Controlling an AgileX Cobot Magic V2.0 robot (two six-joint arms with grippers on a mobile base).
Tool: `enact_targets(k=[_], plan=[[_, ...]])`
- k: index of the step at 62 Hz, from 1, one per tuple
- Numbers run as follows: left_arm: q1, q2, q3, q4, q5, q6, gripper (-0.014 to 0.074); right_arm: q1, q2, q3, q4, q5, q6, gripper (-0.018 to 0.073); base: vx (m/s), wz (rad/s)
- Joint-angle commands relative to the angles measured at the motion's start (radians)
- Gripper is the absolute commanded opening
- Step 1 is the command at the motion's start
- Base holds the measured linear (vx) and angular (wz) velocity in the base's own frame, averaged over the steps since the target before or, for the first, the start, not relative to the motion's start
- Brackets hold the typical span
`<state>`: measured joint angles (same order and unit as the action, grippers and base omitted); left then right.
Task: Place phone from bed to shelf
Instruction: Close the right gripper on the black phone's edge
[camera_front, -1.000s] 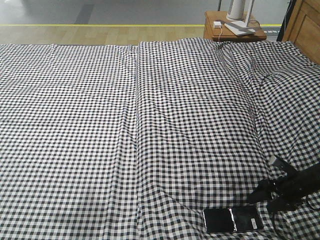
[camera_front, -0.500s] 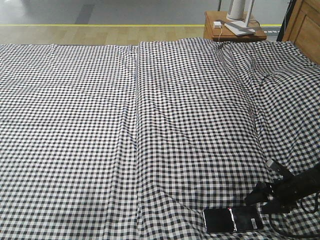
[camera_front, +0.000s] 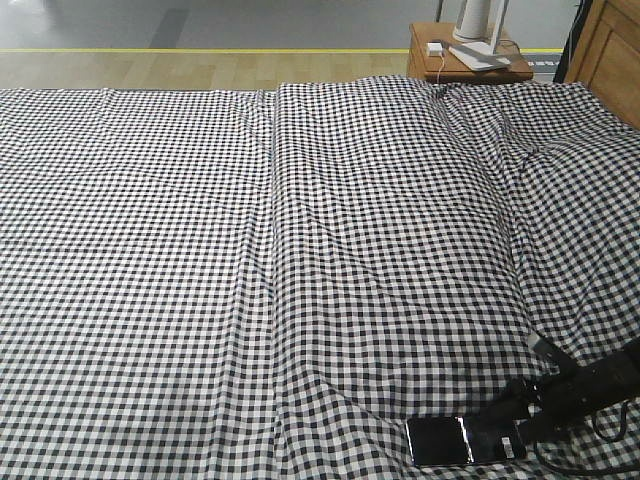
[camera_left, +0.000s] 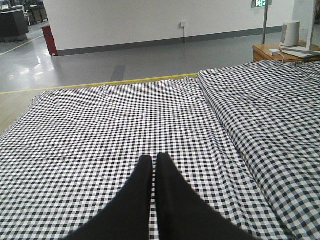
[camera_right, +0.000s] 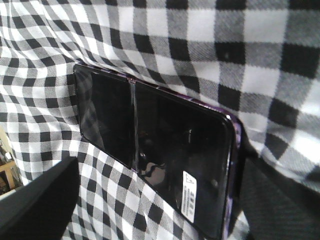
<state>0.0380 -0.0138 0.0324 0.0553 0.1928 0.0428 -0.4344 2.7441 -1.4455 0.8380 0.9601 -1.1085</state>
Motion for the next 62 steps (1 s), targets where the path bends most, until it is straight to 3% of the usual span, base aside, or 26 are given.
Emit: enact_targets(k=[1, 21, 36, 62], plan=[[0.000, -0.011, -0.026, -0.005, -0.071, -0.004, 0.0001, -0.004, -0.043, -0.014, 0.044, 0.061, -0.025, 0.0600, 0.00, 0.00], [0.000, -0.011, -0.026, -0.005, -0.071, -0.004, 0.0001, -0.002, 0.017, -0.014, 0.204, 0.210, -0.098, 0.0595, 0.00, 0.00], [0.000, -0.011, -0.026, -0.005, -0.071, -0.004, 0.0001, 0.007, 0.018, -0.014, 0.213, 0.244, -0.114, 0.0593, 0.00, 0.00], [0.000, -0.011, -0.026, -0.005, -0.071, -0.004, 0.0001, 0.106, 0.018, -0.014, 0.211, 0.221, -0.161, 0.0590, 0.00, 0.00]])
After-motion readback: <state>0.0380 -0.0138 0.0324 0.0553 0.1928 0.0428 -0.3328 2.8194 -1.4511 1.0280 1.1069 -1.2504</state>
